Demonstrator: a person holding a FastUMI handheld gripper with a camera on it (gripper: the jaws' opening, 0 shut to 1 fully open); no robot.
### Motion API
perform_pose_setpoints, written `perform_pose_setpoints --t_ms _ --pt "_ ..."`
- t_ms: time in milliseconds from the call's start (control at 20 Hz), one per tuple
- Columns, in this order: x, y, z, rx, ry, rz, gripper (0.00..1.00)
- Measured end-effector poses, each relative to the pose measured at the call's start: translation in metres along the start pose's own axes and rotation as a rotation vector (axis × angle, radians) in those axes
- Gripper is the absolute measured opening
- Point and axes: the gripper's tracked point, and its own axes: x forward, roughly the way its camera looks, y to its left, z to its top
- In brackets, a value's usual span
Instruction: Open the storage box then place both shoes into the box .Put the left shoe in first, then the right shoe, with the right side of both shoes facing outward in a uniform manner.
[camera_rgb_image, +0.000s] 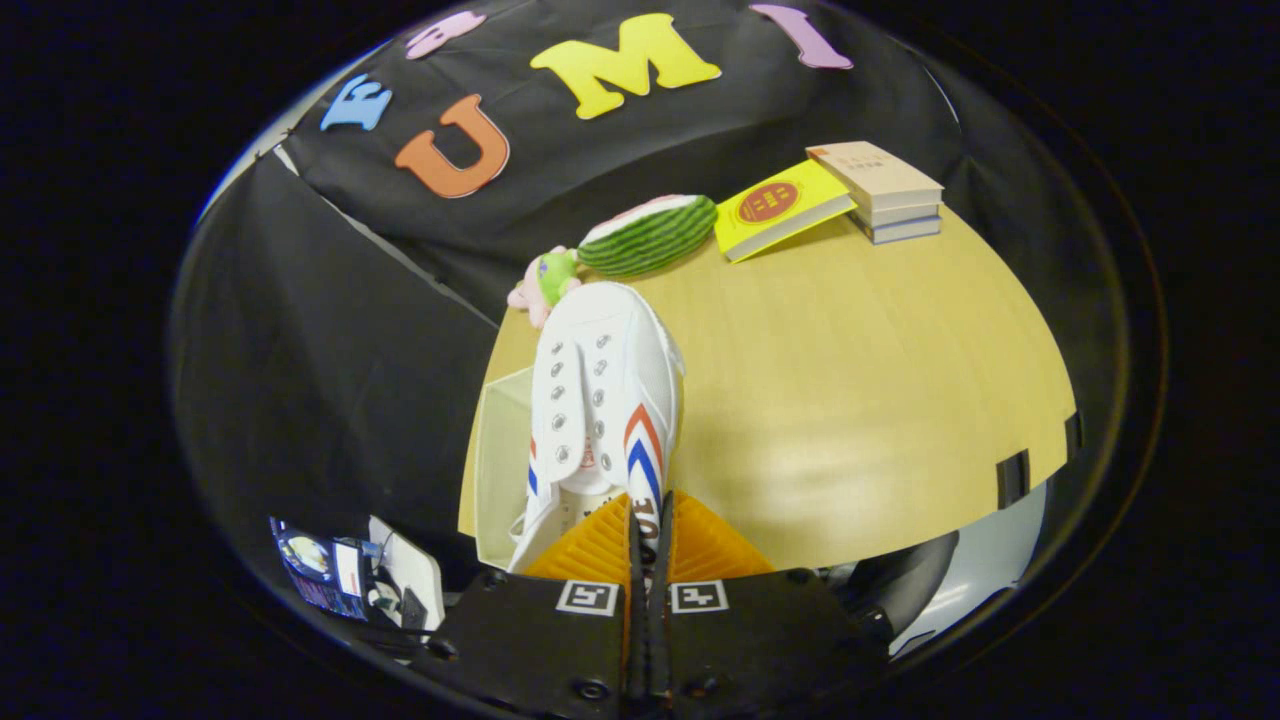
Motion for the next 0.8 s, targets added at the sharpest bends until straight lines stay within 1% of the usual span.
perform_pose_setpoints --t_ms 150,250,350,500,800 --pt "0.023 0.028 -0.009 0.006 0.008 0.011 0.06" --pt "0.042 0.037 -0.014 0.01 0.011 0.011 0.06" --pt "0.058 0.041 -0.025 0.008 0.037 0.002 0.06" --pt "0.076 0.04 -0.036 0.042 0.079 -0.011 0.06" --pt "0.092 0.042 -0.031 0.054 0.055 -0.016 0.06"
